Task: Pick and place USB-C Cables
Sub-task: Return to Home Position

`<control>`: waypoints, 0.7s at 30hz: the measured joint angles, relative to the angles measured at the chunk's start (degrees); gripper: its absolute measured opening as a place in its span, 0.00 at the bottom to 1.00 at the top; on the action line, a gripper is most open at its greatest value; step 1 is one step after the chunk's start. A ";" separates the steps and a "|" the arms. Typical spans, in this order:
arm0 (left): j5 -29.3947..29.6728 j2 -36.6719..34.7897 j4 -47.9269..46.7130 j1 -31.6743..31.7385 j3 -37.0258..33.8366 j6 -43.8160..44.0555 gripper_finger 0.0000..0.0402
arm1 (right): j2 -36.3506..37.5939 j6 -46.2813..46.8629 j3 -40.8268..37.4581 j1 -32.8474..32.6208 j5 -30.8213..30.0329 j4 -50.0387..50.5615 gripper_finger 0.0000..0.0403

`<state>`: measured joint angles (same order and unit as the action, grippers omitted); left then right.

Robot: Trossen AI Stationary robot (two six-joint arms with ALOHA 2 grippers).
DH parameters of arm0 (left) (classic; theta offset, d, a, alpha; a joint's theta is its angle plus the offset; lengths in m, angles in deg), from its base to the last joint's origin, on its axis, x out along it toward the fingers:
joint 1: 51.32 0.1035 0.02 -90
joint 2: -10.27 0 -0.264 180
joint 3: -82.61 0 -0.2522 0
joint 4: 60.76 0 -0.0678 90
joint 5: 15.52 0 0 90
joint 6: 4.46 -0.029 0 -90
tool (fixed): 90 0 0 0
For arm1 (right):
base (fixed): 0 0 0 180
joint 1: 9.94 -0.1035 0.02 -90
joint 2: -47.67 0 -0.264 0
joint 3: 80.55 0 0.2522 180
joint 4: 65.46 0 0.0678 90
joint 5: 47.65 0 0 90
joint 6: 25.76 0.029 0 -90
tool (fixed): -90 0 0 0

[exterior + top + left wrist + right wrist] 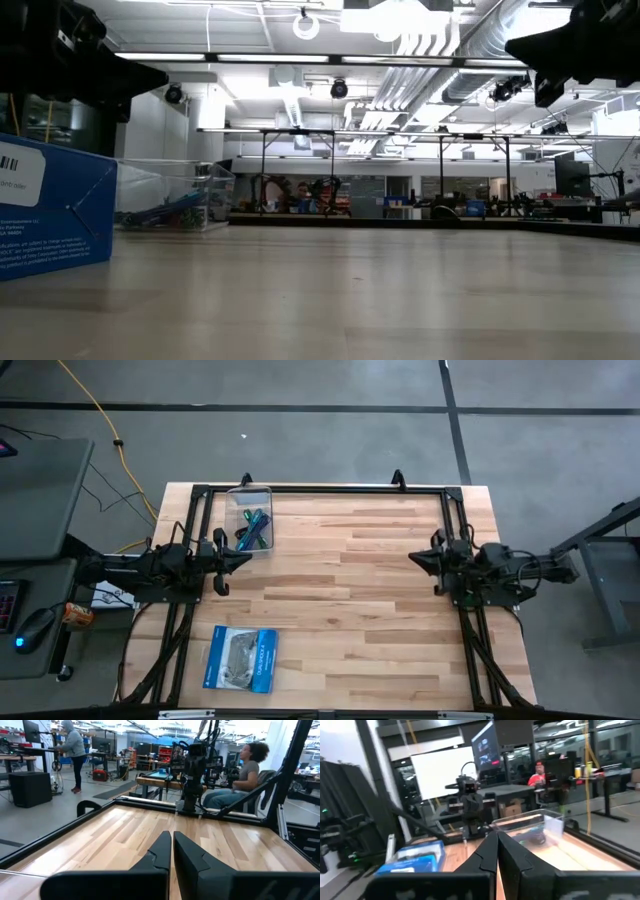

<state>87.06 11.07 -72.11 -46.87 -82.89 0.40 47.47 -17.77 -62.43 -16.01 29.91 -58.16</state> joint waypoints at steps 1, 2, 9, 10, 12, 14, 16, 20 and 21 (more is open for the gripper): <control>0.00 0.00 0.00 0.01 0.00 -0.03 0.00 | 0.00 0.03 -0.16 0.00 0.77 0.01 0.00; 0.00 0.00 0.00 0.01 0.00 -0.06 0.00 | 0.00 0.00 -0.18 0.00 1.57 -0.11 0.00; 0.00 0.00 0.00 0.01 0.00 -0.03 0.00 | 0.01 0.34 -0.68 0.00 4.45 1.00 0.00; 0.00 0.00 0.00 0.01 0.00 -0.07 0.00 | 0.01 0.77 -1.25 0.00 4.47 0.52 0.00; 0.00 0.00 0.00 0.01 0.00 0.00 0.00 | 0.01 1.01 -3.31 0.00 4.49 -2.17 0.00; 0.01 0.00 0.00 0.01 0.00 -0.06 0.00 | -0.06 0.86 -3.79 0.00 4.45 -1.88 0.00; 0.01 0.00 -0.01 0.01 0.00 -0.01 0.00 | -0.04 0.97 -3.79 0.00 4.64 -1.84 0.00; 0.00 0.00 -0.02 0.01 0.00 -0.02 0.00 | -0.07 -0.68 -3.81 0.00 9.73 1.38 0.00; 0.00 0.00 -0.02 0.01 0.00 0.00 0.00 | -0.04 -0.84 -3.81 0.00 10.64 2.72 0.00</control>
<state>87.06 11.07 -72.13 -46.85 -82.89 0.40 47.42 -18.62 -66.24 -16.01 40.55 -55.44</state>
